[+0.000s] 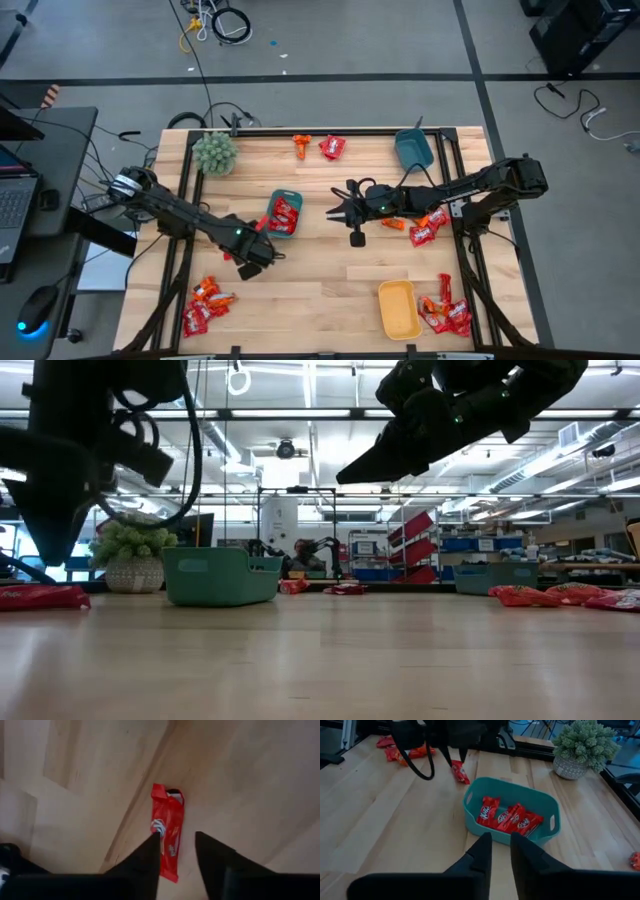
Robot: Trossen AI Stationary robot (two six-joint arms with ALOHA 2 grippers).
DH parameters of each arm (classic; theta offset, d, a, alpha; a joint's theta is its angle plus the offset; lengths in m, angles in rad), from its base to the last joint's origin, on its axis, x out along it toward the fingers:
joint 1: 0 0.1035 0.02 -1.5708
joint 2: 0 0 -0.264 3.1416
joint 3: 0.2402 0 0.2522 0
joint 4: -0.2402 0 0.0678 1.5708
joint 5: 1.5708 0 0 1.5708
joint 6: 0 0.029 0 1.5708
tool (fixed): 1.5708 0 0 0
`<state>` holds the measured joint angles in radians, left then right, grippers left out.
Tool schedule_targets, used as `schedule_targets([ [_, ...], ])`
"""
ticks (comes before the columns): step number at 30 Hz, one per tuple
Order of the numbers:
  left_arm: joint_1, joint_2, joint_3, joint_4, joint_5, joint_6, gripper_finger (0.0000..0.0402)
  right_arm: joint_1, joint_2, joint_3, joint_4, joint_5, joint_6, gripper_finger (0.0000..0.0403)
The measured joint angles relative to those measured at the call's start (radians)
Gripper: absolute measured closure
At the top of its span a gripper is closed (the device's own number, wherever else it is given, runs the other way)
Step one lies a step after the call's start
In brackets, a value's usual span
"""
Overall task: Sort candy
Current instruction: Put the small red candy into the green bin
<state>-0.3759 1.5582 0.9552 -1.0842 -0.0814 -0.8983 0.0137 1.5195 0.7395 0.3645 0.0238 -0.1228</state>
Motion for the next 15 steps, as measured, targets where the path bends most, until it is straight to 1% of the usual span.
schedule_targets([
  [4,0.001,0.0,-0.069,0.037,0.034,-0.059,0.0215,0.0,0.0,0.0,0.0,0.0,0.022,0.0332],
  [8,0.001,0.0,-0.133,0.04,0.063,-0.092,0.0183,0.0,0.0,0.0,0.0,0.0,0.026,0.0327],
  [12,0.001,0.0,-0.18,0.076,0.091,-0.107,0.0179,0.0,0.0,0.0,0.0,0.0,0.026,0.0327],
  [15,0.001,-0.006,-0.201,0.129,0.102,-0.103,0.0194,0.0,0.0,0.0,0.0,0.0,0.026,0.0327],
])
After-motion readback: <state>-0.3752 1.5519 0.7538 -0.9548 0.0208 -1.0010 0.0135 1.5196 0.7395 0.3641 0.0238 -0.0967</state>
